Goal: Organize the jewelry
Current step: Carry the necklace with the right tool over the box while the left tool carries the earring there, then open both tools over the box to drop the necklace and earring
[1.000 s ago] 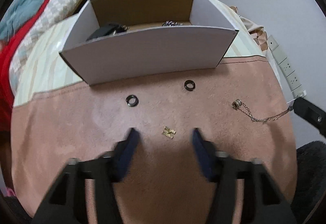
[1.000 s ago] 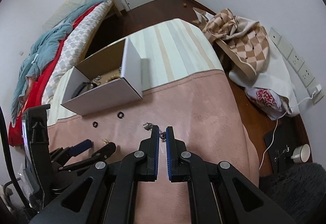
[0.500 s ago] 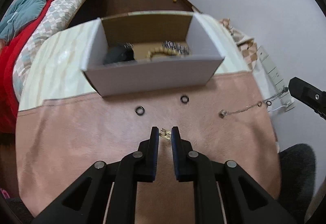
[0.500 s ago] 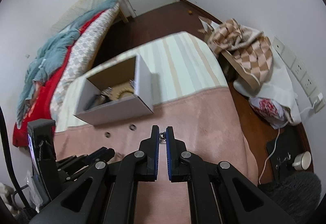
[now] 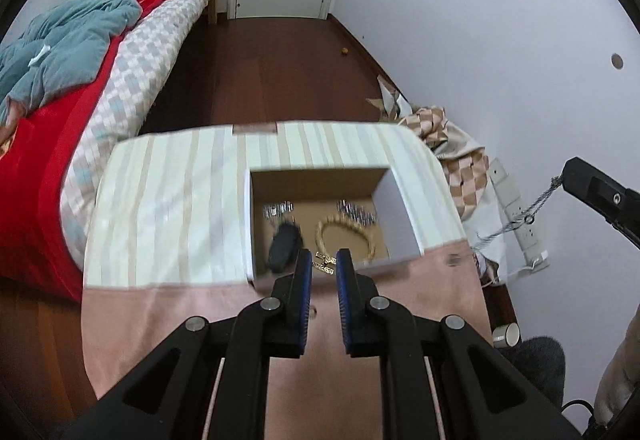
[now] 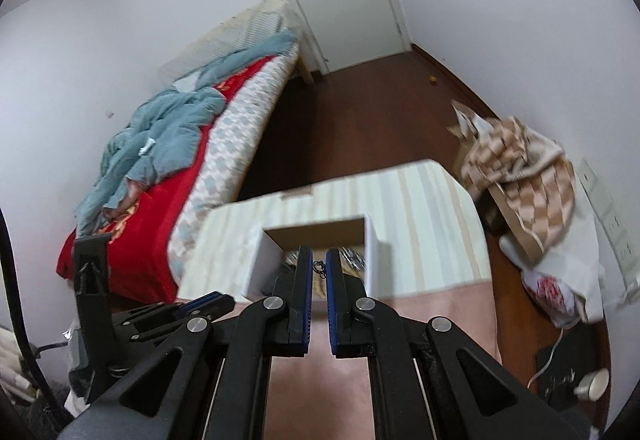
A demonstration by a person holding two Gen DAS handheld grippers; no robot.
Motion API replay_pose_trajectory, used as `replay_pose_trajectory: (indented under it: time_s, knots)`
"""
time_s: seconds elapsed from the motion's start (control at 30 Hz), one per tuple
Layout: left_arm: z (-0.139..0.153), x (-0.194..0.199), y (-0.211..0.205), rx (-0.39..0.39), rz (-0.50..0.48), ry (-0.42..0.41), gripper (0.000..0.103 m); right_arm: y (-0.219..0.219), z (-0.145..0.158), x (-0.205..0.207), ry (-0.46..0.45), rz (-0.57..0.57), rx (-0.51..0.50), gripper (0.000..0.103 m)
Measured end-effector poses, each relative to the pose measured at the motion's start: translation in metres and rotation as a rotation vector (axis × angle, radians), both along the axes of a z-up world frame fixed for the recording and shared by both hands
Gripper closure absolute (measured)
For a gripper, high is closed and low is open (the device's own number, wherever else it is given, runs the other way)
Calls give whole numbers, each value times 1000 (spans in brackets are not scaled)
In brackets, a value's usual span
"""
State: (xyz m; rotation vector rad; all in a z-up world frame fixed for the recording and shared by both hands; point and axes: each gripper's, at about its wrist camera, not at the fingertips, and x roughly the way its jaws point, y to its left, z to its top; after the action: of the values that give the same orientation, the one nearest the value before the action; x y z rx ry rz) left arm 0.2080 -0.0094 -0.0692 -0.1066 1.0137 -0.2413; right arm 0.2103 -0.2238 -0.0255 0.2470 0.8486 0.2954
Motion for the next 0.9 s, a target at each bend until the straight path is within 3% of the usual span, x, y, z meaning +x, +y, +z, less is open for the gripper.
replay_pose_trajectory:
  time_s: [0.17,0.43,0.73,0.8,0.83,0.87,0.9]
  knots:
    - [-8,38,5,-6,0,31,94,24,-7,38,18,45,-43,97]
    - [-57,95,6,-39,-6,173,94,47,-97,103,211,107,-72,97]
    - [-75,131,-6,-60,9,268,91,45,-144,129,323,131,-70,95]
    - [-74,134,-4,-40,29,262,83,44,-151,132,352,134,-87,95]
    - [-72,135,-4,-25,37,251,66,43,-153,132,361,128,-97,93]
    - [-70,135,-3,-17,42,242,40,42,-154,133,365,125,-102,90]
    - [-67,134,-1,3,58,225,30,40,-155,133,367,119,-105,79]
